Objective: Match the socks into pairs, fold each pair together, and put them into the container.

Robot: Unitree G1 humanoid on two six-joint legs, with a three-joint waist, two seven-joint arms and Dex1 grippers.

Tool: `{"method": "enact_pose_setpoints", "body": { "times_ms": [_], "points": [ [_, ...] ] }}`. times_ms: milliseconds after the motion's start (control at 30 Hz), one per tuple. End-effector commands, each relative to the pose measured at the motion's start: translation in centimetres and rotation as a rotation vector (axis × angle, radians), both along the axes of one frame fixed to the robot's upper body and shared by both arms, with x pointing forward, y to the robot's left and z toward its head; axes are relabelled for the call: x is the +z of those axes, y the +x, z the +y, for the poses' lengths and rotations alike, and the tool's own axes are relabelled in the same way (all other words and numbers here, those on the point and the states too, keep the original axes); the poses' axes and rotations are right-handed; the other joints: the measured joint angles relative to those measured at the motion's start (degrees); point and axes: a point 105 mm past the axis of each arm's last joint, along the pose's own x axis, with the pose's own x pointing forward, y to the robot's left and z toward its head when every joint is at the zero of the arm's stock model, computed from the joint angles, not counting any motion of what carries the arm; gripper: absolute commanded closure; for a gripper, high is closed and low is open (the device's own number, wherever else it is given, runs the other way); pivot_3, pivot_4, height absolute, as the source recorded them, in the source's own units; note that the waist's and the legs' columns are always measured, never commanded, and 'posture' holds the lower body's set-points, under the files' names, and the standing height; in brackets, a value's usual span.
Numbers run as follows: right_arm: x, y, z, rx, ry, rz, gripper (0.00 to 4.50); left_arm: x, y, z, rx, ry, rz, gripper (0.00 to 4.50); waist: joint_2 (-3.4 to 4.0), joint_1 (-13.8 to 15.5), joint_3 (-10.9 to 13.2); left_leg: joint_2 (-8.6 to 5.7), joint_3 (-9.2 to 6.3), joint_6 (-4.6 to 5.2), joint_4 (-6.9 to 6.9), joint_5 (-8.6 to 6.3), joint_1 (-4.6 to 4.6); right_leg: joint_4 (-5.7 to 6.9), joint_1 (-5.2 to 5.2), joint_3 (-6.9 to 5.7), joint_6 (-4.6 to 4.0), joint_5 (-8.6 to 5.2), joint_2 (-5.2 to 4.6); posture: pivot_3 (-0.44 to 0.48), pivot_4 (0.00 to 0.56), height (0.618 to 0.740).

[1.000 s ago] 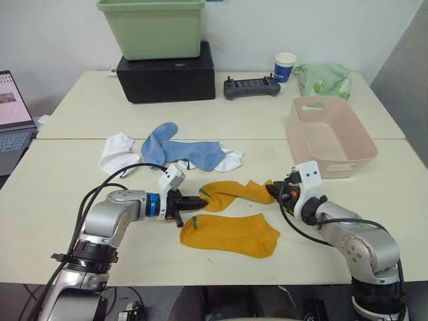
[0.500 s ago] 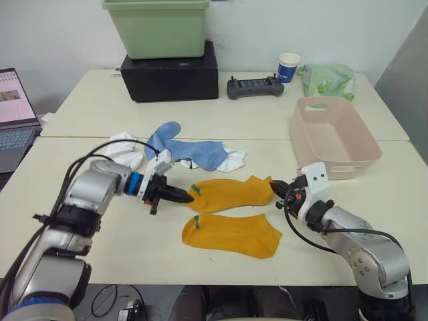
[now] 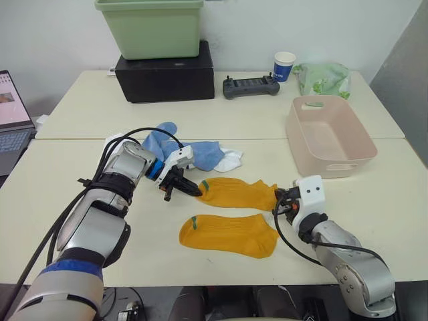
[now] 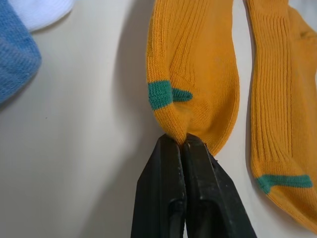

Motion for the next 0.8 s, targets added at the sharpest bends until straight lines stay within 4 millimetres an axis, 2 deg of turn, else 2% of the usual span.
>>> {"method": "enact_pose_setpoints", "body": {
  "times_ms": [33,133,167,300,367,500,767,800],
  "points": [
    [1.8,-0.3,-0.8,-0.014,-0.002,-0.075,2.81,1.9,0.4,1.0,0.043,-0.062,-0.042,3.27,0.00,0.0,0.0,0.00,-0.01,0.00,0.00,0.00,0.01,0.01,0.01,0.01,0.00,0.00,0.00,0.000,0.150,0.725],
    [2.2,-0.6,-1.2,-0.005,-0.009,-0.087,1.79,2.8,0.2,2.2,0.096,-0.107,-0.049,2.36,0.00,-0.3,0.0,0.02,-0.01,0.00,-0.01,0.00,0.00,0.00,-0.02,0.02,0.00,0.00,0.00,0.000,0.150,0.725],
    [2.4,-0.7,-1.2,0.004,-0.012,-0.090,1.30,3.0,0.0,2.7,0.118,-0.119,-0.045,1.97,0.00,-0.4,0.0,0.03,-0.02,0.00,-0.02,0.00,0.00,0.00,-0.02,0.02,0.00,0.00,0.01,0.000,0.150,0.725],
    [2.9,-1.2,-1.5,0.053,-0.030,-0.102,0.02,3.1,-0.8,3.8,0.228,-0.178,-0.031,0.71,0.02,-0.3,0.0,0.02,-0.05,-0.01,-0.03,0.00,0.02,0.00,-0.01,0.00,0.00,0.00,0.00,0.000,0.150,0.725],
    [3.2,-1.5,-1.1,0.111,-0.045,-0.108,0.00,3.0,-1.1,3.5,0.295,-0.223,-0.030,0.03,0.01,-0.2,0.0,0.03,-0.05,0.00,-0.02,0.00,0.02,0.00,0.01,0.02,0.00,0.00,-0.02,0.000,0.150,0.725],
    [3.2,-1.4,-1.0,0.150,-0.090,-0.108,0.00,1.8,-2.5,1.6,0.362,-0.262,0.003,0.03,0.01,0.1,0.0,0.03,-0.09,0.00,0.01,0.00,0.00,-0.01,0.05,-0.01,0.00,0.00,-0.04,0.000,0.150,0.725],
    [1.9,0.6,-1.5,0.075,-0.039,-0.026,0.00,-0.7,-2.8,-0.6,0.457,-0.283,-0.007,0.03,0.03,0.7,-0.1,-0.05,-0.04,0.01,0.08,-0.01,0.07,-0.01,0.20,-0.05,0.00,0.00,-0.12,0.000,0.150,0.725],
    [1.6,1.0,-1.6,0.066,-0.028,-0.007,0.00,-1.0,-3.0,-0.9,0.453,-0.285,0.006,0.42,0.06,0.8,-0.1,-0.05,-0.03,0.01,0.08,-0.01,0.07,-0.01,0.21,-0.05,0.00,0.00,-0.12,0.000,0.150,0.725]
  ]
}}
